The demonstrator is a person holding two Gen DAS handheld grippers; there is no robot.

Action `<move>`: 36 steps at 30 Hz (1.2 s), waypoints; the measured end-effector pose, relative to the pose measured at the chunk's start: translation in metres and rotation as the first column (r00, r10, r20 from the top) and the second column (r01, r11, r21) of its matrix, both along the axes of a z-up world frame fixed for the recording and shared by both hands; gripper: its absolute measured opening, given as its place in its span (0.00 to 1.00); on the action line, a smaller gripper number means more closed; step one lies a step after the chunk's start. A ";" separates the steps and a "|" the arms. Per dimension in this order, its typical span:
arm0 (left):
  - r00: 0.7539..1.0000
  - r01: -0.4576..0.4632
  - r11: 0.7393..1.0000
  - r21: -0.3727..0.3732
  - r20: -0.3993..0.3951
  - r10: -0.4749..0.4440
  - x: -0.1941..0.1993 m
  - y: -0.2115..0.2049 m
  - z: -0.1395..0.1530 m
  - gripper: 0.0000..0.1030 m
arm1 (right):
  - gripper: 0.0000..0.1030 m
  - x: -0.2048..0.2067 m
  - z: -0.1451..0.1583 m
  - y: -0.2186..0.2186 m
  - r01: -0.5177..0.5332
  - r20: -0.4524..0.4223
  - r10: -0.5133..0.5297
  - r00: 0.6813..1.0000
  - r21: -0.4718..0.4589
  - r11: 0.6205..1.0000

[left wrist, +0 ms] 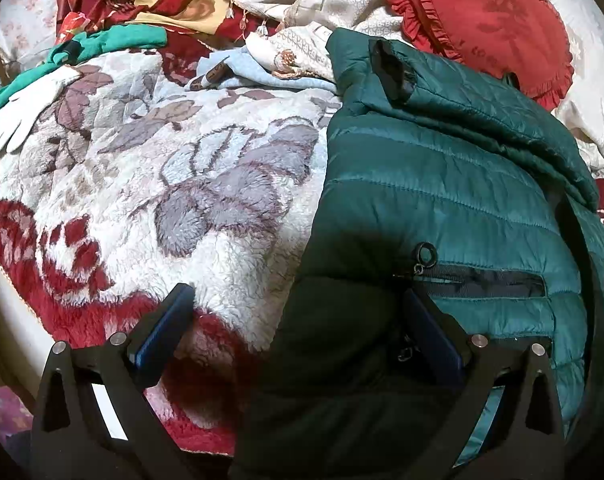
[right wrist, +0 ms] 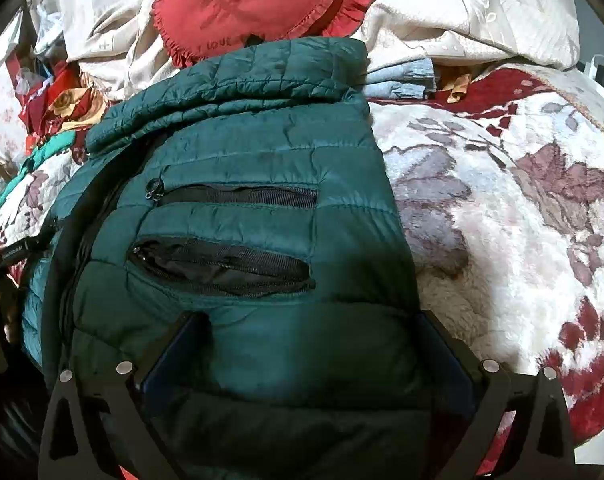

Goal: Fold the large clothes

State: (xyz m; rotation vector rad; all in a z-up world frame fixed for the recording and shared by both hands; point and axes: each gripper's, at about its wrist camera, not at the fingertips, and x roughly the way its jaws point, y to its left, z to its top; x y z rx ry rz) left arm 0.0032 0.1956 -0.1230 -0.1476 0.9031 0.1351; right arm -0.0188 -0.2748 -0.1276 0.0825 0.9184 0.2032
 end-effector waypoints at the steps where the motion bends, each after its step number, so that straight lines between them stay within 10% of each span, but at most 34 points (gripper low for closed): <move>1: 1.000 -0.003 1.000 0.000 0.002 0.003 0.000 0.000 0.000 1.00 | 1.00 -0.002 0.000 0.000 -0.002 0.000 0.002 1.000 -0.006 1.000; 17: 1.000 -0.001 1.000 -0.008 -0.002 0.001 -0.001 0.000 0.003 1.00 | 1.00 -0.009 -0.003 -0.006 -0.004 0.001 0.004 1.000 0.029 1.000; 22: 0.999 0.037 0.999 -0.023 -0.002 -0.037 -0.002 0.004 0.006 1.00 | 1.00 -0.017 0.004 -0.031 0.061 -0.027 -0.057 0.998 0.174 0.983; 28: 0.992 0.014 0.979 -0.206 0.127 0.012 -0.029 0.037 0.039 0.99 | 1.00 -0.044 -0.004 -0.057 0.091 -0.093 -0.061 0.994 0.363 0.927; 36: 0.997 0.077 0.992 -0.097 0.022 -0.075 -0.064 0.033 0.031 1.00 | 0.87 -0.046 0.009 -0.035 -0.111 0.016 0.119 0.993 0.507 0.855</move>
